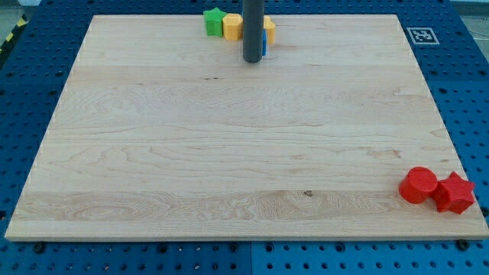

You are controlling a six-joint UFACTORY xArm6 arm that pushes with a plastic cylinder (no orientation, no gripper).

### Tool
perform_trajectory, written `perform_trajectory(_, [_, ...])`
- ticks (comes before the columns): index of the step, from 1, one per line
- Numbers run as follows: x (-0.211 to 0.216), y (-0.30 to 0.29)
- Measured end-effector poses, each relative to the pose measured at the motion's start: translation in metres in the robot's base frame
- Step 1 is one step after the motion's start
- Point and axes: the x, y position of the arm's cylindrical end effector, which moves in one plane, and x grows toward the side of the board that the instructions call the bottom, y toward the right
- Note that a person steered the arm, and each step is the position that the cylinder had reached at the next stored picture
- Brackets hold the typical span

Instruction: Place your arm at the center right of the board

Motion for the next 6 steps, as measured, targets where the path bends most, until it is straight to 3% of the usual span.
perform_trajectory(3, [0.092,0.054])
perform_trajectory(5, [0.105,0.261])
perform_trajectory(6, [0.136,0.334])
